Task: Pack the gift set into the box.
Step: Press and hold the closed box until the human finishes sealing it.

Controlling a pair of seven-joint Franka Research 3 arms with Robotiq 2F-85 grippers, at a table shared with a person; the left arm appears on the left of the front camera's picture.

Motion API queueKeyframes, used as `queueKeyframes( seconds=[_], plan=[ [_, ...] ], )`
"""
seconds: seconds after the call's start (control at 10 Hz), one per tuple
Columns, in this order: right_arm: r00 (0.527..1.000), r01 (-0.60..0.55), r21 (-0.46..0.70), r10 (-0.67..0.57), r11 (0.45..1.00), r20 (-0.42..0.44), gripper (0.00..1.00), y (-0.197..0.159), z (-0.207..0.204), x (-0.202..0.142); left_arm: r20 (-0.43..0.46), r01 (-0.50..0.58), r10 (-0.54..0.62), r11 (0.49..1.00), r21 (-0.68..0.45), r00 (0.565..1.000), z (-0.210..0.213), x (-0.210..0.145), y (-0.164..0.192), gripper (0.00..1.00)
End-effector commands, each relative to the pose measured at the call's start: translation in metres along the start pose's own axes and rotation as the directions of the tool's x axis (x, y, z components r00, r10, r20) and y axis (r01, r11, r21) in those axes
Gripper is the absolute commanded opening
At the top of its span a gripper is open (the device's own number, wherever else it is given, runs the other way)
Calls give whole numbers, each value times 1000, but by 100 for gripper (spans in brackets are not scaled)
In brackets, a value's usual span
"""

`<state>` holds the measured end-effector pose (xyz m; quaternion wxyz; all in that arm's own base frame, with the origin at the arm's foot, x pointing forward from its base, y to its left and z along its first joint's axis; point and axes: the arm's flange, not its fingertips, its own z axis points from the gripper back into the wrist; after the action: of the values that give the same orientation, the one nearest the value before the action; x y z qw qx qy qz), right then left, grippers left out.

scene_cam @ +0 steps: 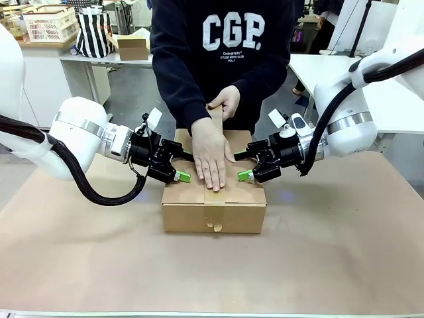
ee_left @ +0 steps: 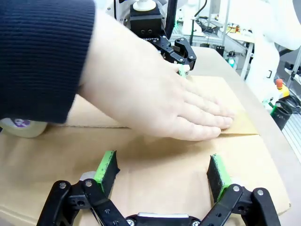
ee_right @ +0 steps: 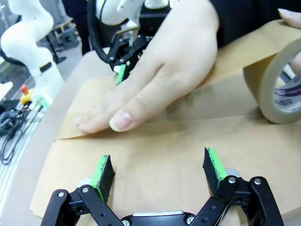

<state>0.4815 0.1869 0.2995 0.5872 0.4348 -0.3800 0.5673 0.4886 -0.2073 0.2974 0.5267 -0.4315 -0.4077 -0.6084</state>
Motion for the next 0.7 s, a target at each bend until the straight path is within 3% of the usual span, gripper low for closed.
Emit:
queueKeyframes(
  seconds=[0.0,0.6],
  plan=[
    [1000,5,-1,-5,1000,-7,100,0,-1,-2,4,-2,2,1000,7,1000,0,-4,-2,100],
    [1000,5,-1,-5,1000,-7,100,0,-1,-2,4,-2,2,1000,7,1000,0,-4,-2,100]
  ],
)
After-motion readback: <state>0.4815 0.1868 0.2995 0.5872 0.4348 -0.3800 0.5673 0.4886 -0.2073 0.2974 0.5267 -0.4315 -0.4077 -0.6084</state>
